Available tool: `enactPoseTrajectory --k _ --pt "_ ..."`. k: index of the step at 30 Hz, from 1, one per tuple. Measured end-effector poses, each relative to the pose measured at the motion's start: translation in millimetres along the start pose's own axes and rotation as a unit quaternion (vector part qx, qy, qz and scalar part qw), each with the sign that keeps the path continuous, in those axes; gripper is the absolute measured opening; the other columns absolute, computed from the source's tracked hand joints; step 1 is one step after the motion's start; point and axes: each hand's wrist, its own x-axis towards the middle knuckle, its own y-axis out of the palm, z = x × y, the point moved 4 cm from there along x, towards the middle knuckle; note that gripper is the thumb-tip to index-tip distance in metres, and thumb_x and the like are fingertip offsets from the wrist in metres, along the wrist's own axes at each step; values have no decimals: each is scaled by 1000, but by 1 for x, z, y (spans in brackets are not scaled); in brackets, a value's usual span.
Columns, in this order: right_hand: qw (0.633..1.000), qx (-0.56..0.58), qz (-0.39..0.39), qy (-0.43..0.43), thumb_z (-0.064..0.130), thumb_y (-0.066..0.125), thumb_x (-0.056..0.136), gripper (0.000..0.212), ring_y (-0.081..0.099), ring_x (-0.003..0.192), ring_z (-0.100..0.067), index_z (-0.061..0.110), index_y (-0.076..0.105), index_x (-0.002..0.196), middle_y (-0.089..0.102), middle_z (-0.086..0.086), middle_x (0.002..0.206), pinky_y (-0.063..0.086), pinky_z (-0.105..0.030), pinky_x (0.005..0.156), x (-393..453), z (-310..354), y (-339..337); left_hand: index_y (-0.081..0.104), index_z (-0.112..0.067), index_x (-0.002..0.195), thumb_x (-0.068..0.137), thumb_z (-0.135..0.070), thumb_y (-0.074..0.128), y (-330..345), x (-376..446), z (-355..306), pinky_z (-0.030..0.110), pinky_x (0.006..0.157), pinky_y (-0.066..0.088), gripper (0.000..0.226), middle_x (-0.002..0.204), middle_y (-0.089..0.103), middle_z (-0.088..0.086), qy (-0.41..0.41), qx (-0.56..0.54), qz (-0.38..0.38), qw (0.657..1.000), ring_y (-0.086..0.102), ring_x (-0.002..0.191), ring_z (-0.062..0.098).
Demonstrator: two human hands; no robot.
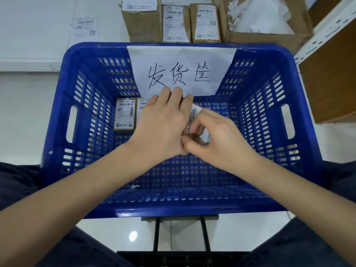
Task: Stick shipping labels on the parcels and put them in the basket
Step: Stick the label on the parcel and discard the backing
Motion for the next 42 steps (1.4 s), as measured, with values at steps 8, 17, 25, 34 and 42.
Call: enactPoseTrajectory --k 8,17,25,34,42 --pt "997 11 78 12 23 64 90 17 52 74 -11 9 55 84 55 4 81 43 -22 69 8 -12 -3 62 5 111 27 -39 83 0 1 4 38 66 49 97 92 58 17 -3 -12 9 1000 57 81 35" --pt "991 -92 47 -84 27 41 90 24 46 67 -14 8 52 79 50 2 74 40 -27 61 5 -3 2 62 4 111 24 -39 85 -1 0 1 35 63 48 99 91 59 16 -4 -3 13 1000 58 80 34" --pt "991 -99 40 -85 21 45 82 21 42 57 -16 6 49 69 48 -1 64 41 -35 49 7 1 -2 61 4 112 23 -38 85 -3 0 0 36 63 48 101 92 58 16 -6 -27 12 1000 57 80 34" --pt "997 -28 54 -40 45 50 82 31 51 71 -10 15 57 87 51 10 78 50 -40 63 8 -1 -9 61 4 112 30 -39 81 -4 0 5 33 60 44 95 92 59 16 -9 -32 -2 999 56 80 34" --pt "997 -56 22 -54 21 61 83 13 50 64 -9 9 65 81 58 5 72 52 -40 57 8 -2 -7 59 5 114 28 -39 86 -1 1 6 38 63 49 100 93 58 19 -3 -25 -3 1000 55 81 35"
